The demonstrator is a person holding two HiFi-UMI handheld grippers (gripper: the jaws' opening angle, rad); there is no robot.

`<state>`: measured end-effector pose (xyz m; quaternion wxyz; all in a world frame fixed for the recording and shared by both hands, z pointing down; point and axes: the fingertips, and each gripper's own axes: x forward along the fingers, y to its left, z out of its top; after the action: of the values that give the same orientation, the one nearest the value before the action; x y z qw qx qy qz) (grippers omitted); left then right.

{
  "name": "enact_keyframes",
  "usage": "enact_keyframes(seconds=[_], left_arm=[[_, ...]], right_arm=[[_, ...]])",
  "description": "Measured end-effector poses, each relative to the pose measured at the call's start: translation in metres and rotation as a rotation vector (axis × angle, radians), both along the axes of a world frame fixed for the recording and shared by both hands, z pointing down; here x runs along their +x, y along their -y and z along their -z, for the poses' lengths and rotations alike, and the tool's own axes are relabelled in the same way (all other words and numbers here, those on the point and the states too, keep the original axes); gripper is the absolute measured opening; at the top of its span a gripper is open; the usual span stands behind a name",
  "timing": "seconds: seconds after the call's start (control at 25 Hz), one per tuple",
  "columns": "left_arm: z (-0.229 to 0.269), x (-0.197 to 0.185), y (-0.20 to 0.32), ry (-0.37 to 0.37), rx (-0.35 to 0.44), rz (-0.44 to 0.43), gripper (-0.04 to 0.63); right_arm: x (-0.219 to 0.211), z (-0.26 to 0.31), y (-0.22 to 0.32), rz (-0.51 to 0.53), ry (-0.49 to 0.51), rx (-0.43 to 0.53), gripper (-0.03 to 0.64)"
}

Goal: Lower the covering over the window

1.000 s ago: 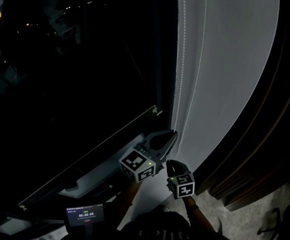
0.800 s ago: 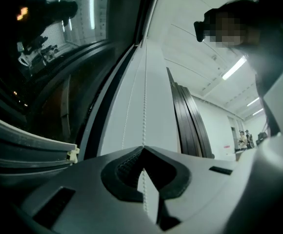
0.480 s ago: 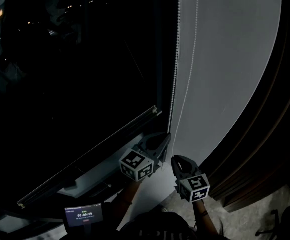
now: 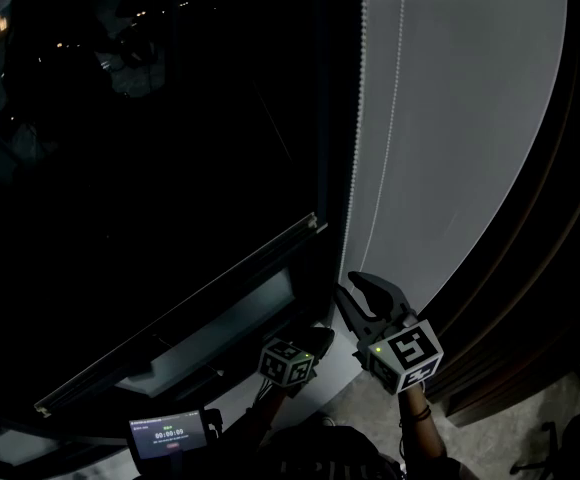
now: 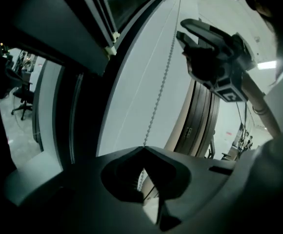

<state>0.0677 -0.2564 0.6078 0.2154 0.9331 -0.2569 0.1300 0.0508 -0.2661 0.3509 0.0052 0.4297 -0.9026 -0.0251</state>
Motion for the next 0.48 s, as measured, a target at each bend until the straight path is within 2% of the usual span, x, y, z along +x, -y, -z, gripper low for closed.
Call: enact_keyframes(seconds=[0.12,0.24,0.48], left_arm=[[-0.008,-0.003,-0.002,0.007,-0.015,0.006,0.002],[-0.007,-0.005,0.003,0.022,-0.013,0.009,0.002],[-0.01,-0.007,0.003,0.014,-0.019,0.017,0.002]], right_arm=[[-0.01,0.023,0.0,0.021,0.025,0.05,0.101],[-0.011,0.045,0.003,0.0,0.069,0.109,0.101],[-0.01,0.058,0.023,-0.058,0.054,0.131,0.087]])
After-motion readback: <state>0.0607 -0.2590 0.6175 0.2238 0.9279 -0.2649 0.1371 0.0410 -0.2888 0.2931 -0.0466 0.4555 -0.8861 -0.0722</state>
